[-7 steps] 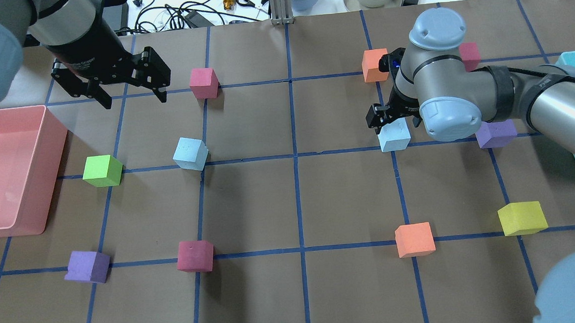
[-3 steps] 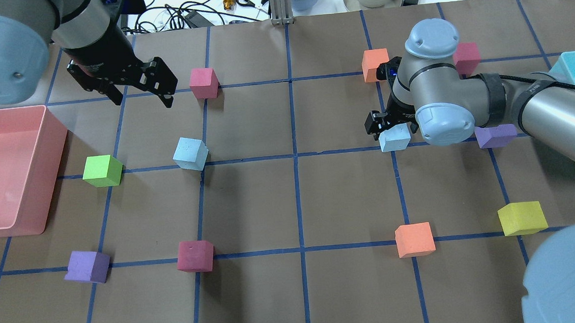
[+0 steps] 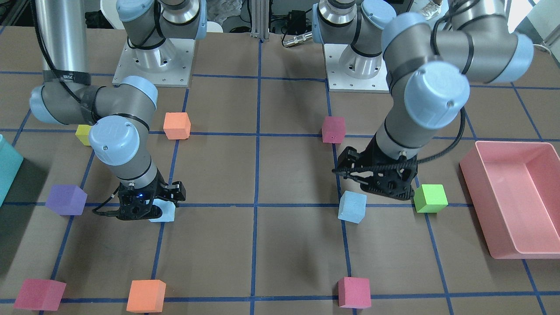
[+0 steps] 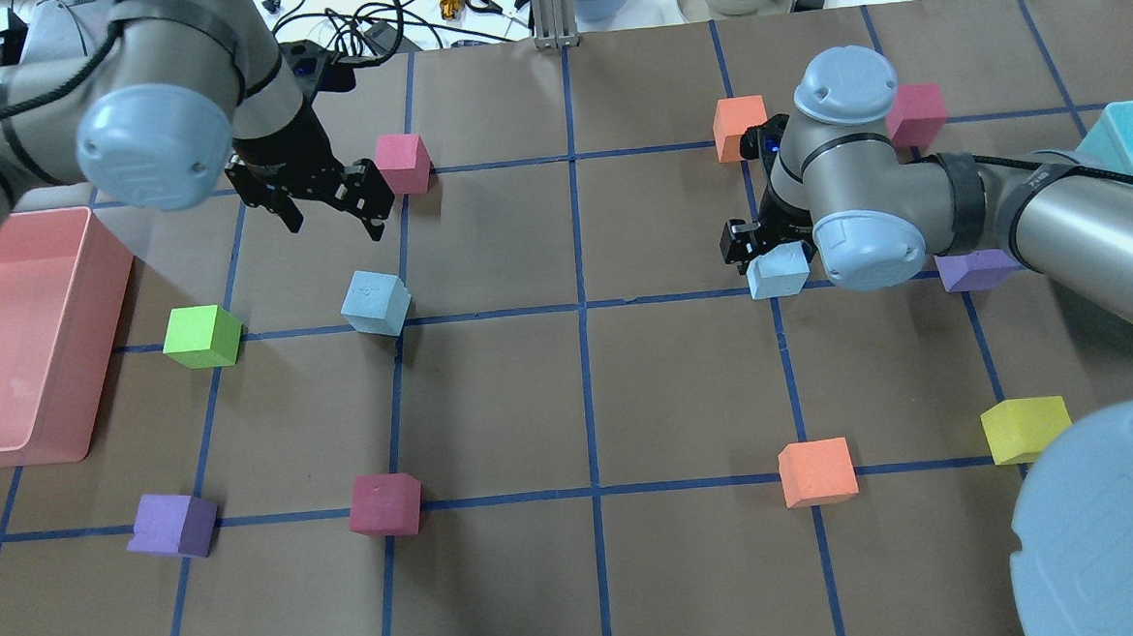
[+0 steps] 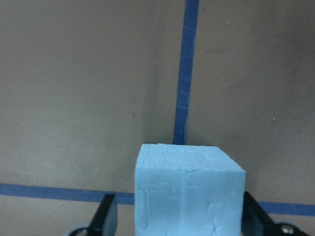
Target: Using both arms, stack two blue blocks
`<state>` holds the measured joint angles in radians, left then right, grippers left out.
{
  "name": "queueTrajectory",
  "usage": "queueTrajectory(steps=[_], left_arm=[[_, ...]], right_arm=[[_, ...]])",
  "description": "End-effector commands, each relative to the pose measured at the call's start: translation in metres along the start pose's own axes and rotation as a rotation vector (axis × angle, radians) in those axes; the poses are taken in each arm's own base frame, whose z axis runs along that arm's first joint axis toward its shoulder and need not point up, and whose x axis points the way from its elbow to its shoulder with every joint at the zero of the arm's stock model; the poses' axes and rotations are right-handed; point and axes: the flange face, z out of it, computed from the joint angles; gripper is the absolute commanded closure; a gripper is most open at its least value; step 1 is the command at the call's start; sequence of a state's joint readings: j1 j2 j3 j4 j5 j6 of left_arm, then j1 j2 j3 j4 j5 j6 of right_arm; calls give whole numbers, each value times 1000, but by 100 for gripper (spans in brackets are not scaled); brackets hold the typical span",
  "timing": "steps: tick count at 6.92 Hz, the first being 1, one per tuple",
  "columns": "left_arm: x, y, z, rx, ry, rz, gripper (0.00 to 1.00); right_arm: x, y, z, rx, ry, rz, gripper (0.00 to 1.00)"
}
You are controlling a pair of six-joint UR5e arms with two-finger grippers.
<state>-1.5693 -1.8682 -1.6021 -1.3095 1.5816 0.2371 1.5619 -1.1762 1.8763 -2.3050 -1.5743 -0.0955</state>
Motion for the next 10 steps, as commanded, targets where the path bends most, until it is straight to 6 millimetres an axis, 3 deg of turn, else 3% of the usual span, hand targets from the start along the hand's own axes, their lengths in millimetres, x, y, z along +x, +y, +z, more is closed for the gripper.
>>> queueTrajectory(steps=[1,2,3,5,6,8,9,10], left_arm=[[-8,-22,85,-49,-13,5,0],[-8,-25,109,-83,-5,9,0],[-9,-28,125,-106,0,14,0],[-10,-29,140,-132,2,15,16],[-10,-31,142,-134,2,15,40],[-10,-32,137,-127,-1,18,100],[-12,-32,124,-107,-8,17,100],[-11,-32,111,-98,-10,19,100]], right_arm=[[1,-3,-6,13,4,2,93],[0,-3,-10,15,1,4,100],[-4,-11,-27,45,6,-4,100],[-53,-29,-67,107,-44,46,100],[-83,-35,-82,103,-69,70,100],[-134,-23,-73,33,-72,122,99],[-165,-16,-65,26,-75,135,99],[-183,-10,-57,12,-73,143,99]])
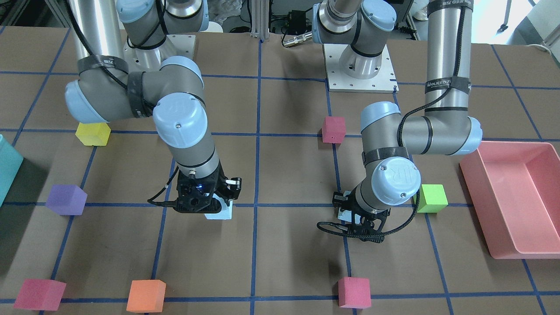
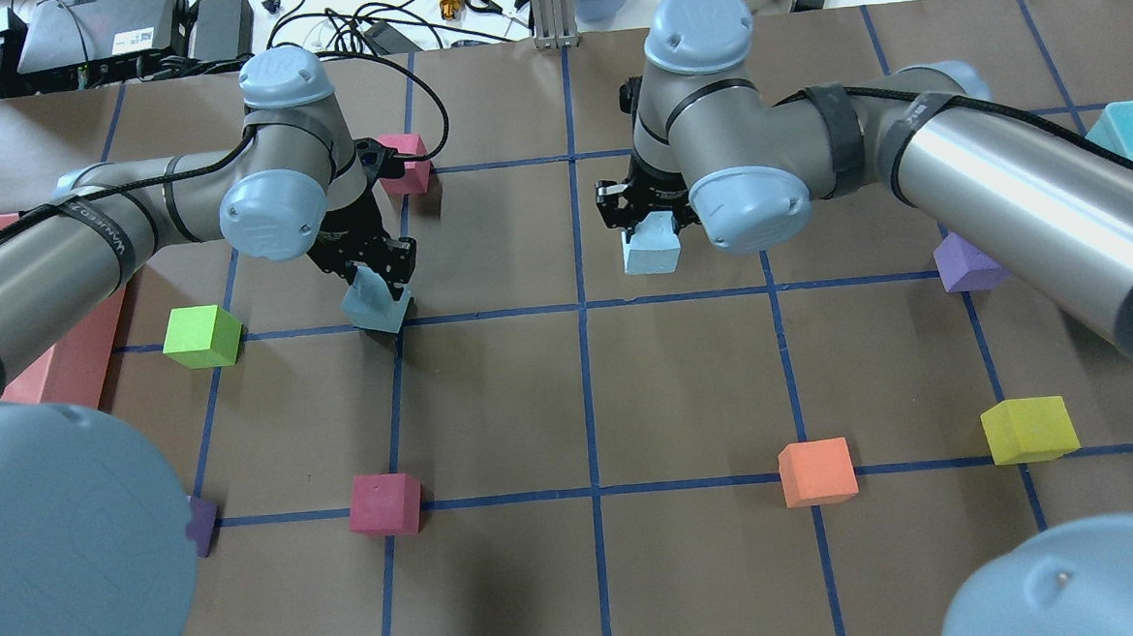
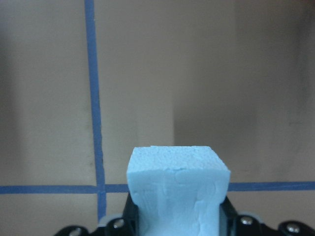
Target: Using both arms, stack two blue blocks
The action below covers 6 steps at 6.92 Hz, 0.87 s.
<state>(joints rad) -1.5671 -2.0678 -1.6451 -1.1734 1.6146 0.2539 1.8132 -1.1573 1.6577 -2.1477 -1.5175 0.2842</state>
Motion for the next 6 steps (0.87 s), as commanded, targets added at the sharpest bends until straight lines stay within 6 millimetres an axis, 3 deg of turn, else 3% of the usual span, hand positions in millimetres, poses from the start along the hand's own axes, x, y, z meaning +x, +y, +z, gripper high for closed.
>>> queueTrajectory(steps=[1,3,6], left_arm=[[3,4,-31,15,-5,-5,100],[5,10,-53,8,11,-41,100],[6,14,-75,35,7,-103,100]], right_arm=[[-34,18,18,-28,4,7,98],[-53,24,34,-24,2,31,91],[-58,23,57,-35,4,40,83]])
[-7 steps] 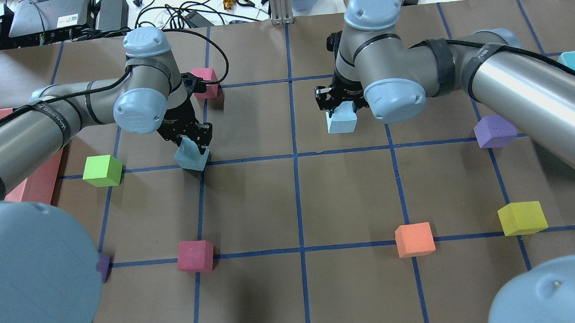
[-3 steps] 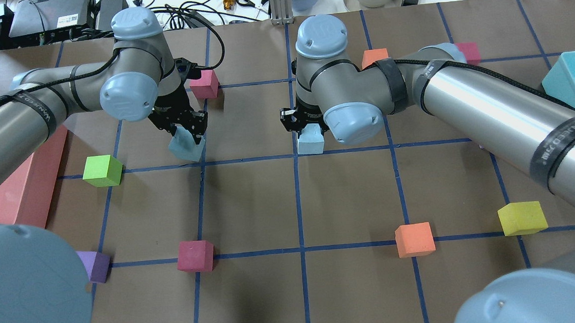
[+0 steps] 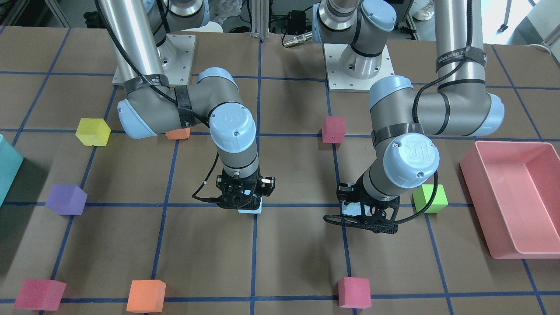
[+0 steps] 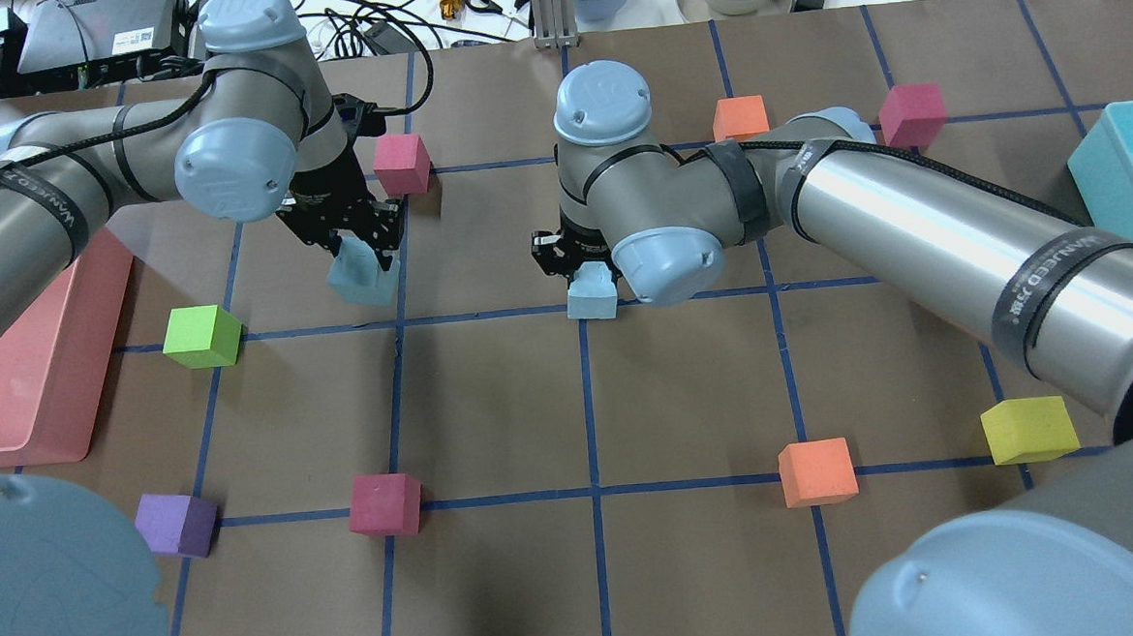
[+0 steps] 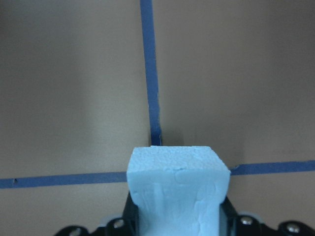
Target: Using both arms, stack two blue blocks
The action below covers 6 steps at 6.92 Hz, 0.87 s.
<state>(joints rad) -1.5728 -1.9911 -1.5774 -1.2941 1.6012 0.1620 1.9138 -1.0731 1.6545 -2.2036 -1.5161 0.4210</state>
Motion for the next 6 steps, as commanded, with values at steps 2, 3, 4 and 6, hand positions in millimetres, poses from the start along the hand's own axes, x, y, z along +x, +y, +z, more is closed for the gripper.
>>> queueTrajectory(steps=[2,3,4,6], left_arm=[[2,4,-19,15,0,-17,100],[3,1,-23,27,17,-45,100],[8,0,-25,31,35,-55,100],[17,2,-33,32,38,-77,100]], right_arm=[[-3,-4,6,4,-1,-3,1],[-2,-5,5,3,1,8,0],[-1,-6,-2,15,5,7,0],[7,-8,-32,48,-1,17,0]])
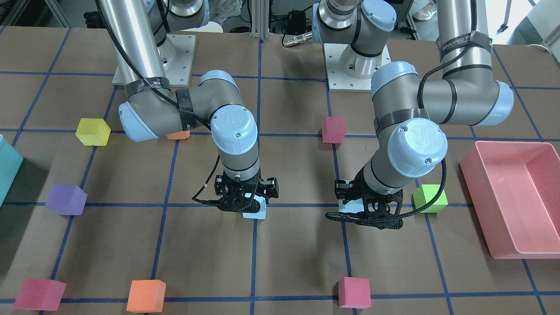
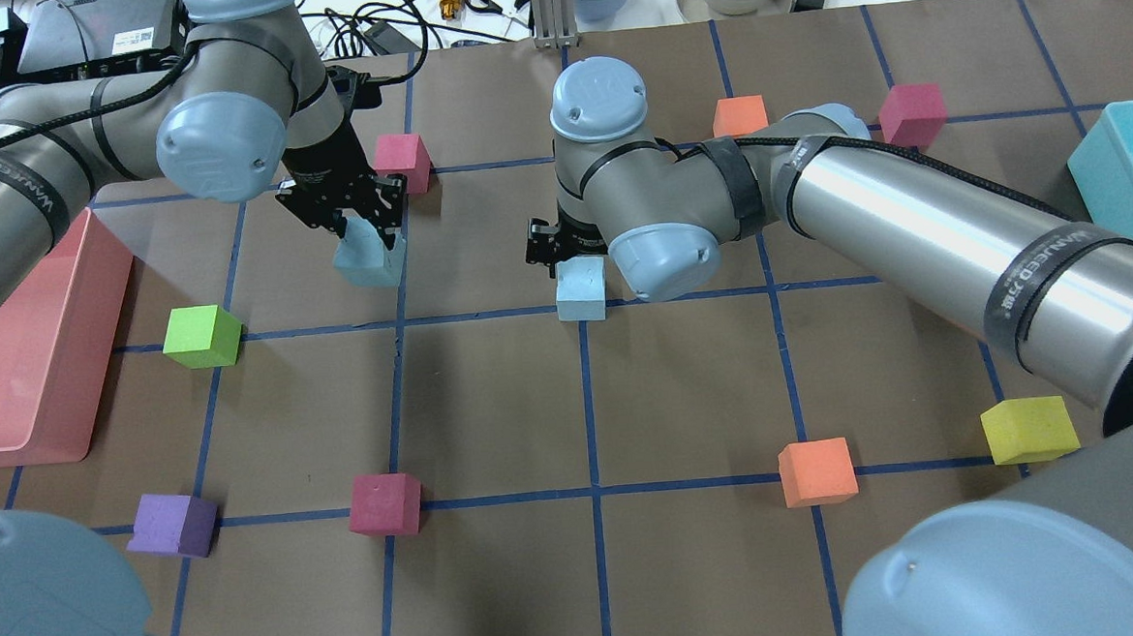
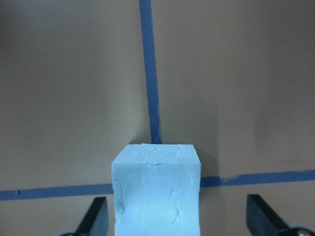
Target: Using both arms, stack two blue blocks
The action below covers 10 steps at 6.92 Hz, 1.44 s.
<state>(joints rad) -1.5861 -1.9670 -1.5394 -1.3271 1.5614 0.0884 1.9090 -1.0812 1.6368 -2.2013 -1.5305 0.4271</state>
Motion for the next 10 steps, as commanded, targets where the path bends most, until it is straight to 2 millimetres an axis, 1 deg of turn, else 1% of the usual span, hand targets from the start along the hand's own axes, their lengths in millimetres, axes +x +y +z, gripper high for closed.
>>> queueTrajectory(steps=[1,2,3,4,5,6,7,8,9,10], left_arm=[[15,3,-6,5,6,-24,100],[49,8,-1,-4,-3,-34,100],[91,13,6,1,-8,-43,100],[127,19,5,46,-4,-120,100],[160,27,7,48,60,-179,100],[179,23,8,73,155,-268,100],[197,21,17,96,171,-292,100],[214,28,36,72,148,-254,100],[215,22,39,75,145,-243,100],[215,19,45,76,146,-243,100]], right_arm=[[15,0,-38,6,2,20,0],[30,0,-56,8,6,39,0],[58,-7,-77,-1,5,82,0],[87,-9,-103,-16,11,108,0],[105,-7,-127,0,15,95,0],[116,4,-145,-35,26,103,0],[124,14,-168,-29,24,66,0],[140,24,-191,-34,19,27,0],[151,32,-208,-39,17,-16,0],[153,45,-224,-38,13,-23,0]])
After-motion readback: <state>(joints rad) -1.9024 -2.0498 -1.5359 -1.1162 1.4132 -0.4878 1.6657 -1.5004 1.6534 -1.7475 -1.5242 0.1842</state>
